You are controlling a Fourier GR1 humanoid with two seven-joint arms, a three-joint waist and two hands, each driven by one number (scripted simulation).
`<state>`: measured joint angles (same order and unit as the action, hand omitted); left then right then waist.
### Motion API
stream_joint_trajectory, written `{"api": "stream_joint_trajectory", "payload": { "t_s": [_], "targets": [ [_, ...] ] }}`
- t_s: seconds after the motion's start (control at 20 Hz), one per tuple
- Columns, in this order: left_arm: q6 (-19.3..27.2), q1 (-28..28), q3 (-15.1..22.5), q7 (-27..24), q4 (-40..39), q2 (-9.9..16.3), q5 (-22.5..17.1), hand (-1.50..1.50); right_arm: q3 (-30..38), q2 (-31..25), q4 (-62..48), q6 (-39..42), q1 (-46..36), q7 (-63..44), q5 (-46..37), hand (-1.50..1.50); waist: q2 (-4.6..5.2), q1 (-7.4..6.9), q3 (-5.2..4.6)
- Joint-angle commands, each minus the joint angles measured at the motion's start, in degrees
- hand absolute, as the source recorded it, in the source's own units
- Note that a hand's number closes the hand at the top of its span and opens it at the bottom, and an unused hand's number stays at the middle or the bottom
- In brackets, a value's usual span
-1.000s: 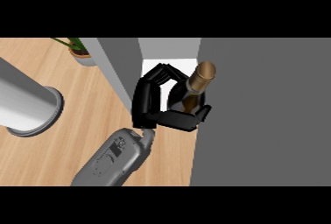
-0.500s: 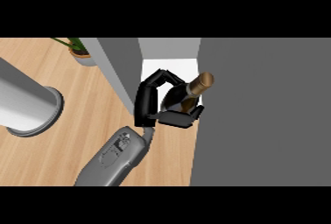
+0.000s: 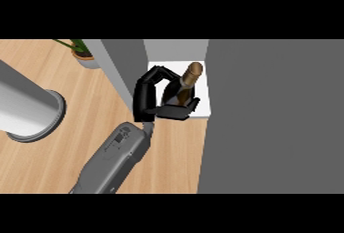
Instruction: Pick up the wine, place it into the cabinet and close the cabinet
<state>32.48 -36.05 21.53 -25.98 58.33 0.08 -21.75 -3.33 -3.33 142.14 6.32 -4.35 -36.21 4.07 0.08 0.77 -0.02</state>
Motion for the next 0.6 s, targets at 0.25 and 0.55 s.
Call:
{"api": "stream_joint_trajectory", "payload": {
  "t_s": [0.25, 0.55],
  "targets": [
    [-5.3, -7.0, -6.8, 0.1, -9.8, -0.1, -1.6, 1.50, 2.1, -0.9, 6.6, 0.2, 2.5, -2.9, 6.6, -1.50, 0.03, 0.23, 0.04],
    [-5.9, -9.9, -6.5, -0.6, -15.1, -0.1, -4.6, 1.50, 0.4, 0.9, 7.2, 0.8, 6.4, 0.7, 4.1, -1.50, 0.01, 0.57, 0.04]
  ]
}}
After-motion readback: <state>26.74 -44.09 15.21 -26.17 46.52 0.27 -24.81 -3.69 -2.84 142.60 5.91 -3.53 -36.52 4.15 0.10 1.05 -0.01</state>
